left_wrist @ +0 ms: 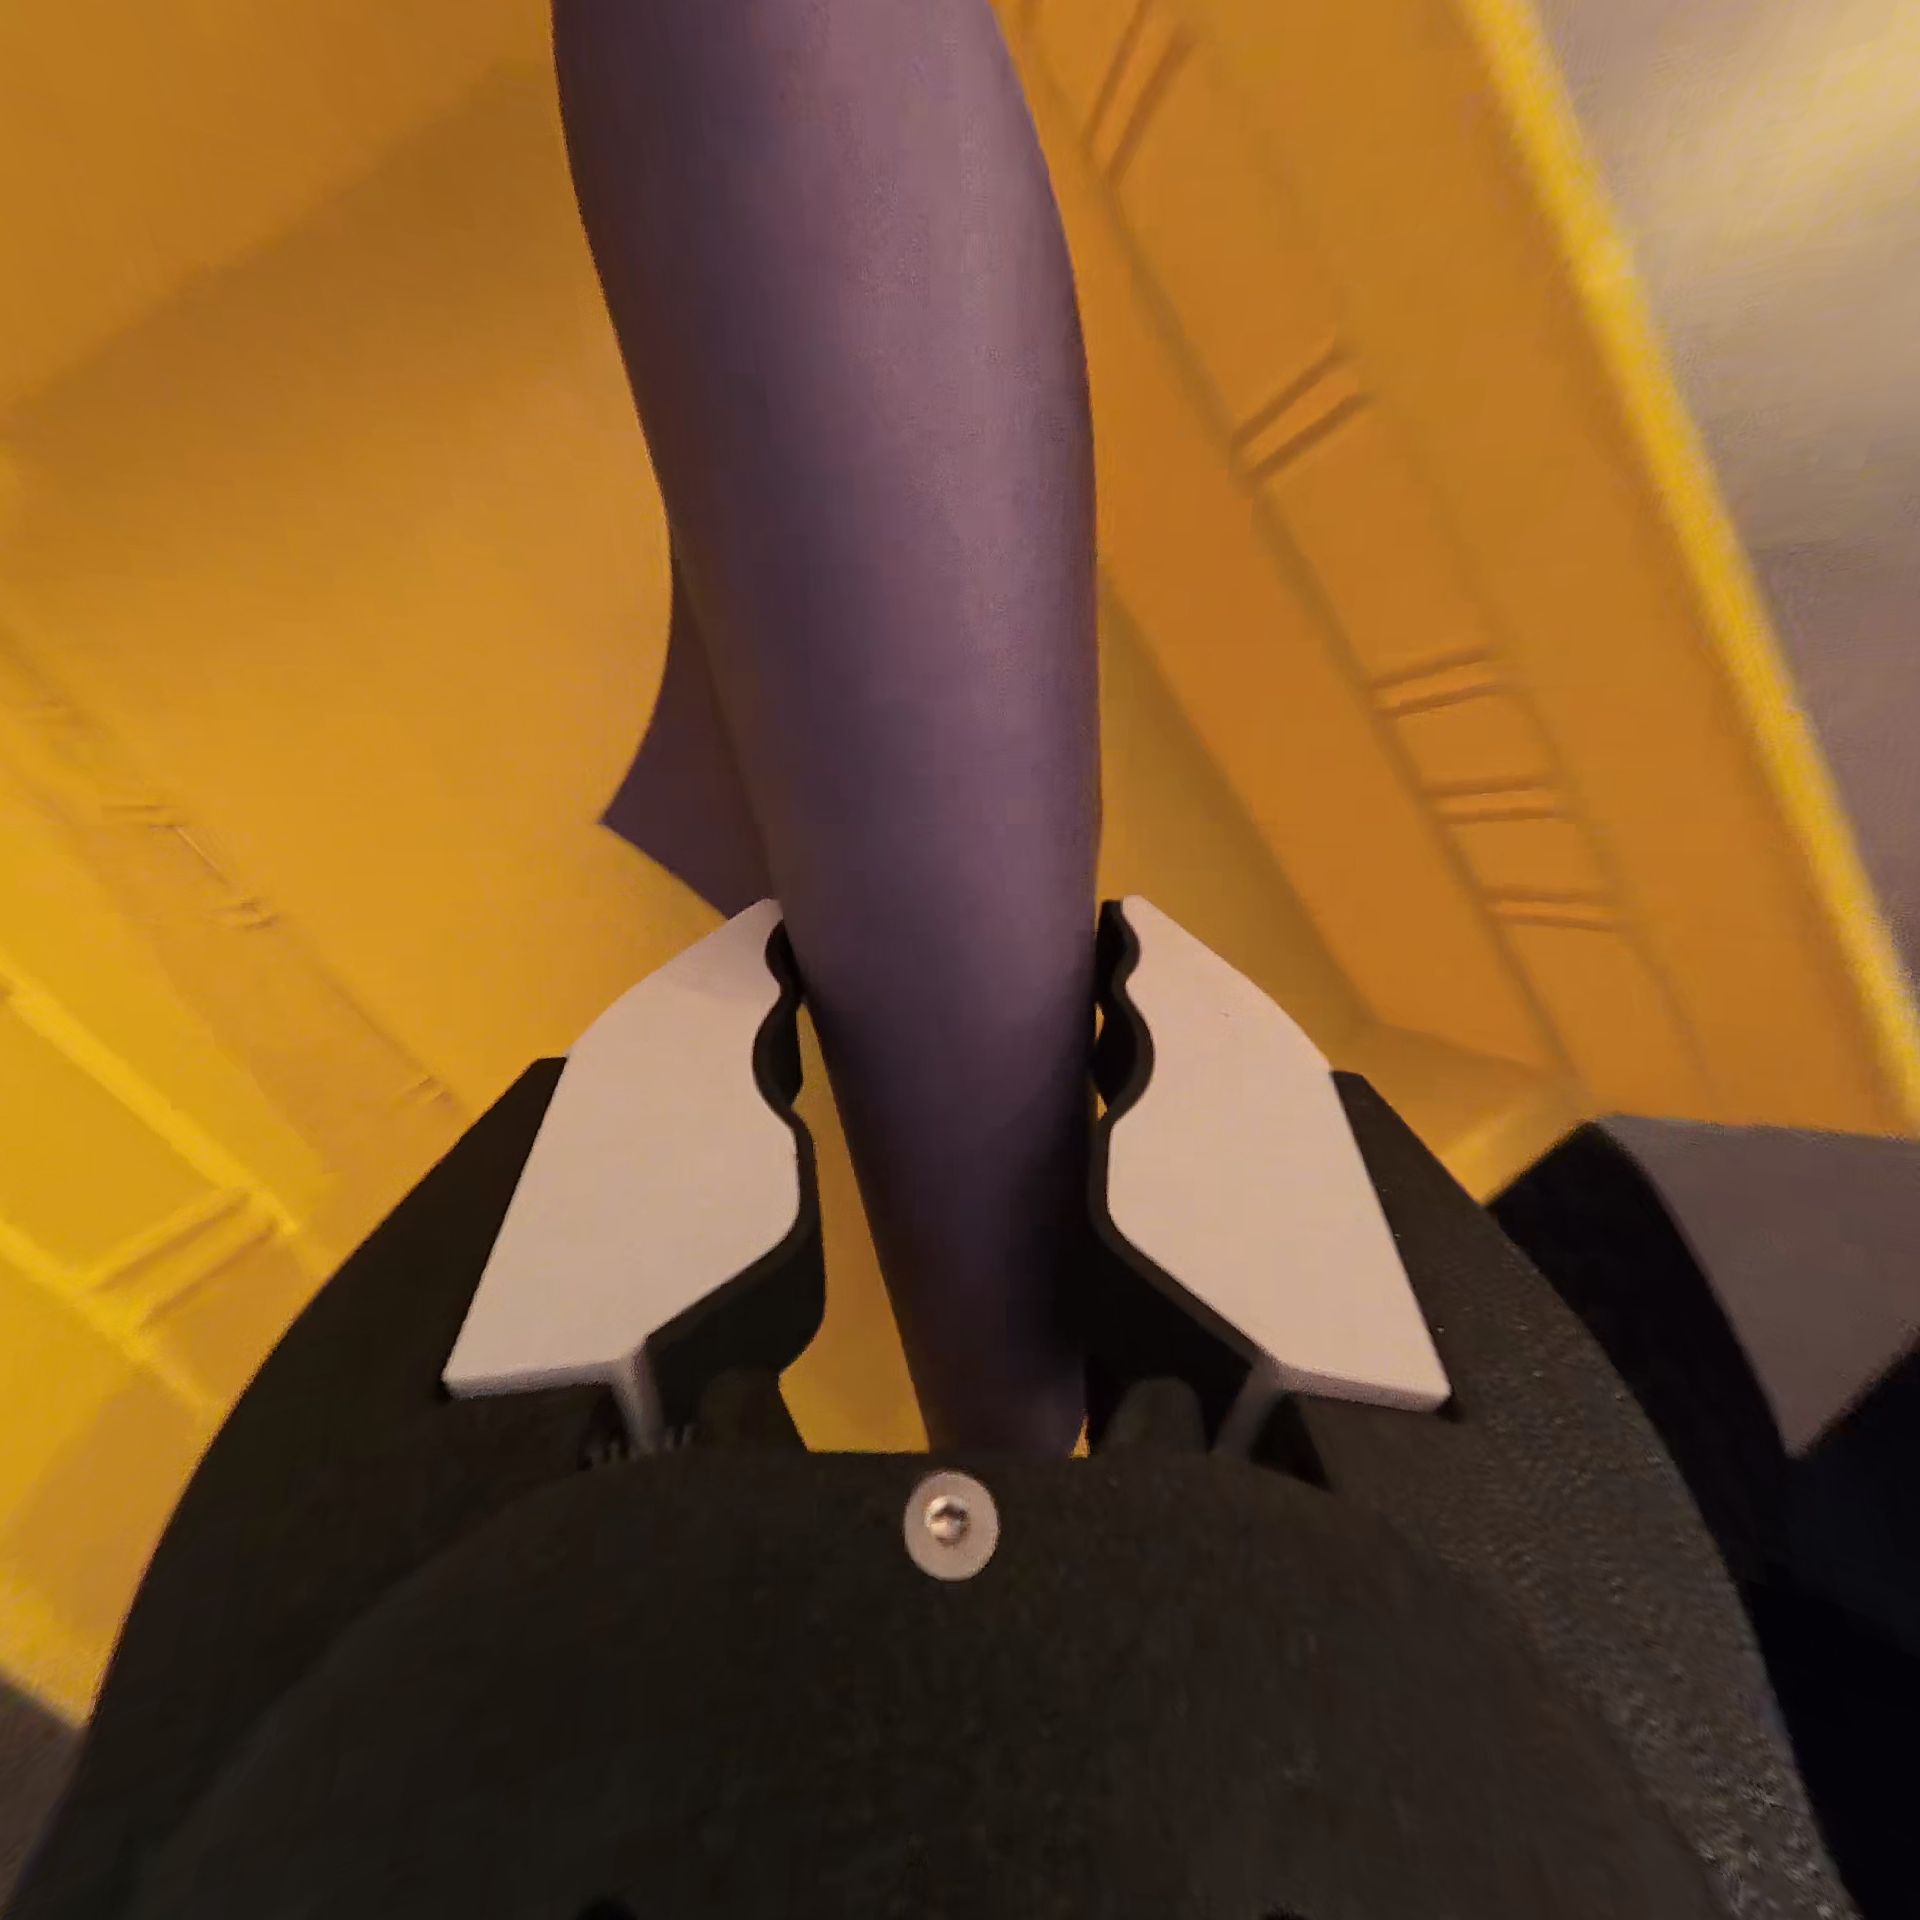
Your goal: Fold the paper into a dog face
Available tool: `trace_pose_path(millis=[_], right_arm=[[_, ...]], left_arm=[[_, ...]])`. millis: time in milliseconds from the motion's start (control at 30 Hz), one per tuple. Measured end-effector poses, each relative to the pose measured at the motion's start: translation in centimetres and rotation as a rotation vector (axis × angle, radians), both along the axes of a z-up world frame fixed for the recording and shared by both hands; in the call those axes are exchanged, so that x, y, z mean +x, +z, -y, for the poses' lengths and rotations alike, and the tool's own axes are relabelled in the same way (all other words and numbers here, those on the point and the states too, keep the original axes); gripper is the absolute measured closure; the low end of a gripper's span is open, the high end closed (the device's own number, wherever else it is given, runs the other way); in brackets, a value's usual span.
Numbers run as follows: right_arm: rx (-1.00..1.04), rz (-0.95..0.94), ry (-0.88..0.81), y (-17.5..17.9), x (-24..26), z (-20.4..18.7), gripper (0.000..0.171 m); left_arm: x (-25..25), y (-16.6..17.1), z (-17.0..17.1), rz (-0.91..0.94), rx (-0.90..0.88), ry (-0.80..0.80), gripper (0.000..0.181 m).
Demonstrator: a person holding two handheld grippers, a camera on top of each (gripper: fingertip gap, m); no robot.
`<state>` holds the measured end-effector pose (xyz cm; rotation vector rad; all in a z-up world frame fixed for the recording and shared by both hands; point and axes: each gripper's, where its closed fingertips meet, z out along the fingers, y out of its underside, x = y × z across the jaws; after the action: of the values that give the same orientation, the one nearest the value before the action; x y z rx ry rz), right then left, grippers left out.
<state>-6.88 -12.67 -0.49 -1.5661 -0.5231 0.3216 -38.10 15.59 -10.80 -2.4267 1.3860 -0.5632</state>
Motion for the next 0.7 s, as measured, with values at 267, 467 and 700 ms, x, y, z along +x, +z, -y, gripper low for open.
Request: trace_pose_path(millis=[267,467,700], right_arm=[[0.022,-0.050,0.119,1.6,-2.3,-1.2,0.136],[0.016,-0.210,0.421,7.3,-7.2,-2.5,0.136],[-0.174,-0.476,0.593,14.8,-10.4,-7.3,0.125]], left_arm=[[1.7,13.1,4.1,0.471,-0.033,-0.157,0.130],[5.9,21.9,12.2,0.729,-0.082,-0.474,0.130],[13.8,20.2,16.0,0.525,0.144,-0.560,0.130]])
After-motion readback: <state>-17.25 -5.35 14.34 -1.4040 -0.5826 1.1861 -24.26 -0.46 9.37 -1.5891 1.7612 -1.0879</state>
